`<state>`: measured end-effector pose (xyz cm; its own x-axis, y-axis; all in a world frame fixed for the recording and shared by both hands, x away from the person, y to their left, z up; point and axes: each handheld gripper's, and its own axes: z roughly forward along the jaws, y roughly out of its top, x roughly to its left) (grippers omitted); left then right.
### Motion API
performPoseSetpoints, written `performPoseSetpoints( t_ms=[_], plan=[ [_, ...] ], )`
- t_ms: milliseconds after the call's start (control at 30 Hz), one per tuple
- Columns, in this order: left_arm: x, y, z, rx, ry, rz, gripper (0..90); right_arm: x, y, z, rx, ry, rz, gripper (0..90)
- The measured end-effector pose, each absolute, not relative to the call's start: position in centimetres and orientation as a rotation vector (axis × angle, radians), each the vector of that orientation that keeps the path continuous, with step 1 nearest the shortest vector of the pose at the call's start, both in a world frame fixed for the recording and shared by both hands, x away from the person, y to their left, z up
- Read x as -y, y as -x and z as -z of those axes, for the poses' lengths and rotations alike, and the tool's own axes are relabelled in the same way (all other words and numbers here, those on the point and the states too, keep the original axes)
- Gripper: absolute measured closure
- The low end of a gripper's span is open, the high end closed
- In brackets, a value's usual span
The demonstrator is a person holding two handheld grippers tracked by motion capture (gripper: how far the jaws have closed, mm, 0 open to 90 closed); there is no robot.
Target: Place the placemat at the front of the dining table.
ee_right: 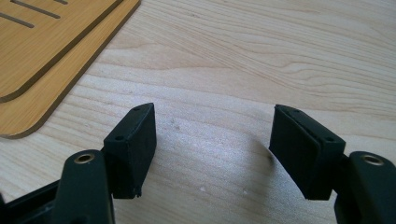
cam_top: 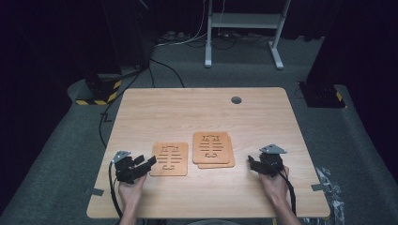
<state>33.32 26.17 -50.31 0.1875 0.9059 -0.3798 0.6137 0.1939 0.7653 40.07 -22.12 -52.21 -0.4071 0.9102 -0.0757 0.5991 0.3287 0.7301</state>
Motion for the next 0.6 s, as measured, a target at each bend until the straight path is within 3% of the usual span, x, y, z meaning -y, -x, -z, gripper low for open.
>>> performPoseSetpoints(
  t_ms=[600],
  plan=[
    [-26.6,-33.9,51.7,-1.552,-1.613,-0.582,34.6,22.1,-40.1,52.2,-2.12,-1.329,-0.867,31.5]
  ],
)
